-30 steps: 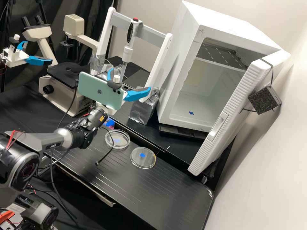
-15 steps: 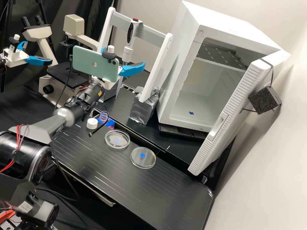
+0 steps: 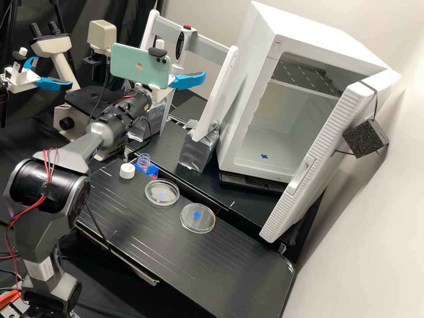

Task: Use the pipette

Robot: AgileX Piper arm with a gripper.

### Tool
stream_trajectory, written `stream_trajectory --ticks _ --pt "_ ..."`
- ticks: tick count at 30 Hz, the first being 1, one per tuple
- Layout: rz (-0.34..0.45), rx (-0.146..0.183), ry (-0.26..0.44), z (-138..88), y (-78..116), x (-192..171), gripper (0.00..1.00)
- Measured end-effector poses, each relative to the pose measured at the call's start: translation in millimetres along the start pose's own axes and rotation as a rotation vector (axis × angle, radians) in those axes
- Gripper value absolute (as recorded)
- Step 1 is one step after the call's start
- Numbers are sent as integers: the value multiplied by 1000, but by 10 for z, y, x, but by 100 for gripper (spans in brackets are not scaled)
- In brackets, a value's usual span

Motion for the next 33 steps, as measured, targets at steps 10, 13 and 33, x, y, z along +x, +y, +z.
stream_trajectory --ticks 10,13,33 --pt "-46 -41 -6 -39 -92 151 0" --pt "-37 -32 -5 -56 -72 177 0" --pt "-46 -45 -19 -40 -120 266 0"
